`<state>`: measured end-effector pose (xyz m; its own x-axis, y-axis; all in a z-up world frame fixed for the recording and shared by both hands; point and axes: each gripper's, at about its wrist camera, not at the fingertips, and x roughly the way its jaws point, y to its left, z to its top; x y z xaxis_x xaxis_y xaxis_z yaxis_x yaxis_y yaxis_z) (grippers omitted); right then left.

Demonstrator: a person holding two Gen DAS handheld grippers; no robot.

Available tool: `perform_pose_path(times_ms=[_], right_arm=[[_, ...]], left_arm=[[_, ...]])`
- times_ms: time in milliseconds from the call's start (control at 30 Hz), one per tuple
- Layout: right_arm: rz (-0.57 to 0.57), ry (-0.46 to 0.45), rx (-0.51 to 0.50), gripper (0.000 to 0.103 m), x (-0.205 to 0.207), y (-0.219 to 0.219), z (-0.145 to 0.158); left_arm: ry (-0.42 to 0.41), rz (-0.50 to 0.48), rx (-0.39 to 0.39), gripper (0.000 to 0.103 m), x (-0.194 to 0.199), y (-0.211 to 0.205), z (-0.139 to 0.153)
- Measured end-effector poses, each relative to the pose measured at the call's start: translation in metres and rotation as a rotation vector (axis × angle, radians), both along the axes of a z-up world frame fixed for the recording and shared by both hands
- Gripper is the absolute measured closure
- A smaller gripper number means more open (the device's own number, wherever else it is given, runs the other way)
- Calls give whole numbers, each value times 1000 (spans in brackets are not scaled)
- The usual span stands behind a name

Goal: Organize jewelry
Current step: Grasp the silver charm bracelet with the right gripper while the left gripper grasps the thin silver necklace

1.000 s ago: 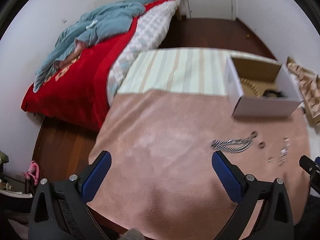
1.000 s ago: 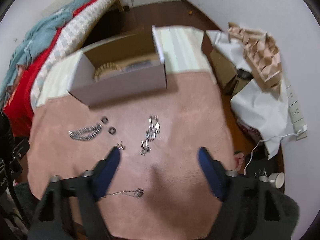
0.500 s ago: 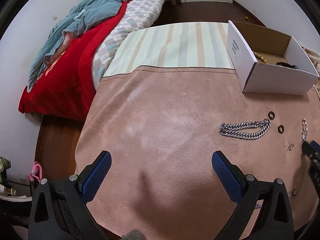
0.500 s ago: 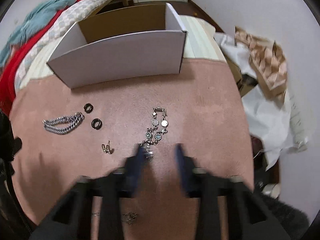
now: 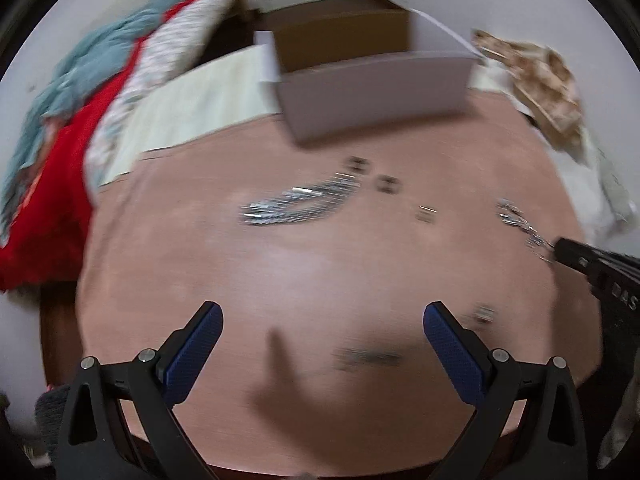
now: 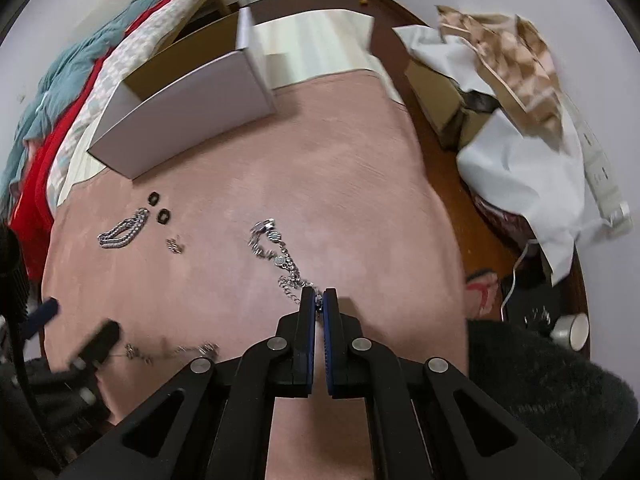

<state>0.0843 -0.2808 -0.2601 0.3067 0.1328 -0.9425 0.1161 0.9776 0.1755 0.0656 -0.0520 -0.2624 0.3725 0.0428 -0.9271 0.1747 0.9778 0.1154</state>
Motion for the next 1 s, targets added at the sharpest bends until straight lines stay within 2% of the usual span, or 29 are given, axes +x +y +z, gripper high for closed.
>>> perform_pose_path(times_ms=[100, 233, 300, 433, 500, 633, 700, 767, 1000], right_arm=[[-41, 7, 10, 100, -10, -16, -2], [-70, 18, 23, 100, -17, -30, -6], [-80, 20, 27, 100, -19, -35, -7], [-94, 21, 30, 100, -22, -43, -7], [-101, 21, 30, 99, -22, -45, -7], [-109, 21, 29, 99, -23, -47, -7], [-111, 21, 29, 99, -22, -47, -7], [-111, 21, 28, 99, -22, -47, -6], [-102, 8, 25, 99, -24, -47, 0]], left_arm=[[47, -43, -53, 1, -8, -22, -6], [67, -86, -83, 2, -12, -43, -12], [72, -111, -82, 15, -13, -53, -14], [79, -133, -71, 33, -8, -61, -16], [85, -144, -69, 49, -5, -63, -18], [74, -163, -74, 68, -4, -66, -16], [72, -177, -83, 86, -3, -69, -15], [68, -189, -80, 95, -3, -73, -16], [48, -190, -99, 96, -5, -68, -11]])
